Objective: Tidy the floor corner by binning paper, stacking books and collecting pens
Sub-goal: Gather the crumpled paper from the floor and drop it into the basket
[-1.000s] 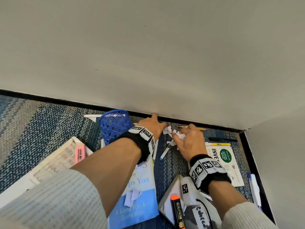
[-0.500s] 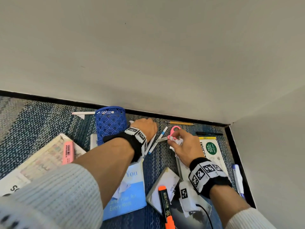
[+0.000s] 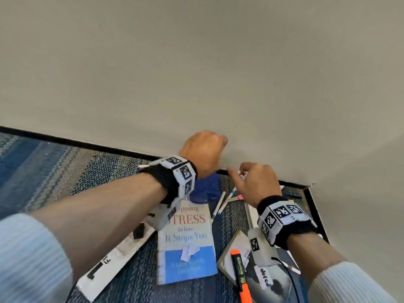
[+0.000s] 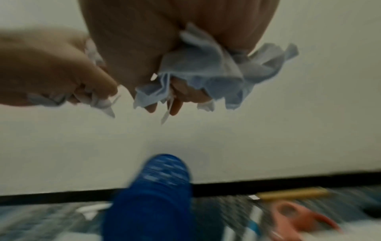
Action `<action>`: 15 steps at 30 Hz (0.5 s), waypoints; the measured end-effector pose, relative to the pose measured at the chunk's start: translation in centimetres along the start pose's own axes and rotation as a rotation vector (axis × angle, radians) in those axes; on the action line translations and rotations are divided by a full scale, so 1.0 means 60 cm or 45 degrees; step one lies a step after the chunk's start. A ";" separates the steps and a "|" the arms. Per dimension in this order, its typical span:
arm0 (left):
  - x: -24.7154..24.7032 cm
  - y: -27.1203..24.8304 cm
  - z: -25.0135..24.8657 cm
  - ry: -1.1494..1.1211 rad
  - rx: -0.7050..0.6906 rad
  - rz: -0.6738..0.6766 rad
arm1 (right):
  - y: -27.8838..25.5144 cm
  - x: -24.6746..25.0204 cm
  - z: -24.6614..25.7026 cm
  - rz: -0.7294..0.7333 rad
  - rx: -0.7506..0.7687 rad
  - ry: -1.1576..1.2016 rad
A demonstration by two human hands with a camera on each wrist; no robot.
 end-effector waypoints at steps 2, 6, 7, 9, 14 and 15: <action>0.025 -0.025 0.078 -0.057 0.125 0.006 | 0.003 0.012 0.054 0.032 0.088 0.027; -0.007 -0.086 0.238 -0.176 0.370 0.139 | 0.002 0.001 0.148 0.186 0.202 0.106; -0.026 -0.097 0.264 -0.210 0.410 0.166 | -0.002 -0.006 0.161 0.207 0.210 0.118; -0.062 -0.111 0.302 -0.258 0.468 0.191 | -0.011 -0.029 0.178 0.254 0.217 0.127; -0.140 -0.106 0.354 -0.284 0.679 0.291 | -0.045 -0.111 0.154 0.413 0.117 0.163; -0.150 -0.101 0.359 -0.271 0.700 0.315 | -0.053 -0.127 0.144 0.423 0.076 0.216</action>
Point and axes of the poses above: each hand's wrist, its own y-axis towards the middle knuckle, its own x-axis out of the back of the hand, z = x × y, the point moved 8 cm from there along y, towards the middle knuckle, and after that the axes turned 13 degrees about z, right-handed, at the moved point
